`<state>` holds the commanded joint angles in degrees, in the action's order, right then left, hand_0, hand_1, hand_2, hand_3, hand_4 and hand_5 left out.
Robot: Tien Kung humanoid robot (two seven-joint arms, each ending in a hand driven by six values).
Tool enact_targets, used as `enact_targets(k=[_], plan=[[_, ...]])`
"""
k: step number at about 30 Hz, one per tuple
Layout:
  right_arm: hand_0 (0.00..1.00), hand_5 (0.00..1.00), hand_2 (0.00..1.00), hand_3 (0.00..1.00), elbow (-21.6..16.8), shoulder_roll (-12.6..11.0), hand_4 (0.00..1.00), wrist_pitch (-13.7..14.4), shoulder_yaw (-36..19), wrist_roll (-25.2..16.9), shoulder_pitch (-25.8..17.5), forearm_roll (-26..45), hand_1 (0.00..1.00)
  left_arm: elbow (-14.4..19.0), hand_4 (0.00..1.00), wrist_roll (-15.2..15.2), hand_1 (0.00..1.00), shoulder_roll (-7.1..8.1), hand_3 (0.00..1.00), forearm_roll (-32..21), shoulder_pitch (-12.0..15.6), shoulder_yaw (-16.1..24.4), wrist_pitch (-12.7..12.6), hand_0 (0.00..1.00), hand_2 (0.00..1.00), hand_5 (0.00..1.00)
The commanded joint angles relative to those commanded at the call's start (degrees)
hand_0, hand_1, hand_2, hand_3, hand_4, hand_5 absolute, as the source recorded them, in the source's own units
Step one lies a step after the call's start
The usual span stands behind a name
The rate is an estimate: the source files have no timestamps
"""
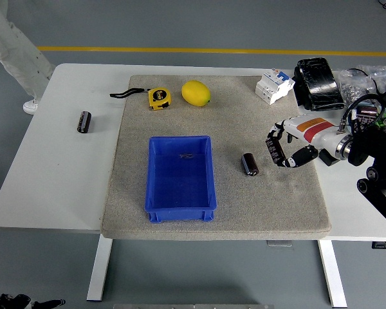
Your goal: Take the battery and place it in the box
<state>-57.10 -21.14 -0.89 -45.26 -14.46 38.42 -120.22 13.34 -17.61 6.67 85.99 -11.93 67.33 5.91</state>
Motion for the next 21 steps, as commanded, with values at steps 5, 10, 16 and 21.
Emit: enact_targets(k=[5,10,16,21], plan=[[0.452,0.115,0.489,0.494,-4.52,0.8,0.735,-0.56,0.5,0.66,1.47,0.81,0.454,0.08,0.75,-0.13,0.802,0.07,0.674,0.36,0.15,0.17,0.14,0.789,0.825,0.647],[0.453,0.122,0.489,0.495,-9.06,2.42,0.738,-1.11,3.07,1.44,3.83,2.11,0.455,0.18,0.75,-0.3,0.802,0.19,0.673,0.7,0.14,0.29,0.3,0.79,0.825,0.647],[0.471,0.138,0.5,0.507,-8.68,6.18,0.755,-2.2,7.4,2.3,6.85,2.35,0.465,0.34,0.75,-0.62,0.802,0.27,0.672,0.88,-0.25,0.2,0.39,0.786,0.826,0.647],[0.476,0.148,0.513,0.521,-8.98,8.34,0.757,-2.62,10.75,2.6,8.49,2.23,0.478,0.4,0.751,-0.68,0.802,0.39,0.673,0.37,-0.48,-0.14,0.28,0.785,0.825,0.649]])
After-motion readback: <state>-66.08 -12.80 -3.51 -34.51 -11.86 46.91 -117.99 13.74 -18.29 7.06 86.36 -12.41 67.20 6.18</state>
